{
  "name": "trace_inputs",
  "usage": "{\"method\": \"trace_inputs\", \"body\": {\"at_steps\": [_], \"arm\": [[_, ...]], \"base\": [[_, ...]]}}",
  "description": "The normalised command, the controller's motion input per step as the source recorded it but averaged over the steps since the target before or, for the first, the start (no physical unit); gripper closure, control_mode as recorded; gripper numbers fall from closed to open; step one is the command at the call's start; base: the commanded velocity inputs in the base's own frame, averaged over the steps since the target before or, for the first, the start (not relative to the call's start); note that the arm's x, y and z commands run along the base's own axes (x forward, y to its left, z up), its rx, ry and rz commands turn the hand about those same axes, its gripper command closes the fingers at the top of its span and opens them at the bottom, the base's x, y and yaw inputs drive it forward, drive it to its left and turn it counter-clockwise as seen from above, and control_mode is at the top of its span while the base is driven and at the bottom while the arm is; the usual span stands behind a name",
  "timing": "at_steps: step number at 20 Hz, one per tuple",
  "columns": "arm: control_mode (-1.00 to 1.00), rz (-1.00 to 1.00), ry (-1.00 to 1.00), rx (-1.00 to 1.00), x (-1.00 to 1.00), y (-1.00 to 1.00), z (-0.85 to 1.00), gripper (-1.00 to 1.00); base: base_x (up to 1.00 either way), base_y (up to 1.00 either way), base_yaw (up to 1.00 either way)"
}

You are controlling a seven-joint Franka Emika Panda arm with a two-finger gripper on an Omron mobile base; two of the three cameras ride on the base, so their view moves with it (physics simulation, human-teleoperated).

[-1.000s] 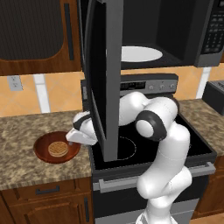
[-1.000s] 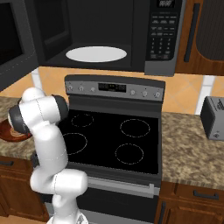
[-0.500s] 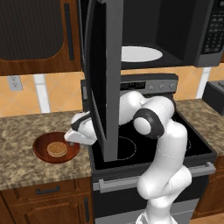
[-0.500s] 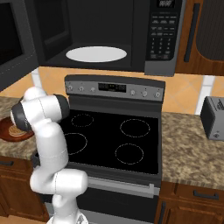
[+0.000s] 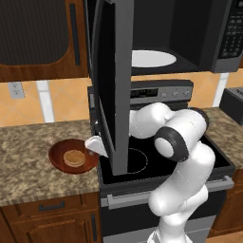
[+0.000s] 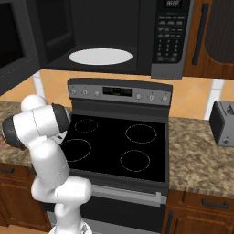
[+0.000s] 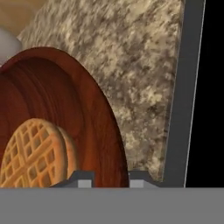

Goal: Open the microwave, place the bowl with waffle inside the microwave, then close the microwave door and turn it on.

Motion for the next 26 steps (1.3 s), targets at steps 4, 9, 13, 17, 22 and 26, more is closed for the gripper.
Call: {"method": "trace_inputs", "body": {"at_steps": [4, 9, 13, 17, 22, 26], "arm": [[-1.0, -0.17, 0.09, 0.01, -0.23, -0.89, 0.76, 1.0], [-1.0, -0.23, 0.21, 0.0, -0.1, -0.99, 0.95, 1.0], [-1.0, -0.27, 0.36, -0.04, 0.0, -1.0, 1.0, 1.0], [-1.0, -0.27, 0.29, -0.06, -0.2, -1.0, 0.76, 1.0], [-1.0, -0.32, 0.07, -0.09, -0.62, -1.0, 0.33, 1.0], [-1.0, -0.58, 0.03, -0.01, -0.33, -0.75, 0.27, 1.0]], "base": [[0.0, 0.0, 0.0], [0.0, 0.0, 0.0], [0.0, 0.0, 0.0], [0.0, 0.0, 0.0], [0.0, 0.0, 0.0], [0.0, 0.0, 0.0]]}}
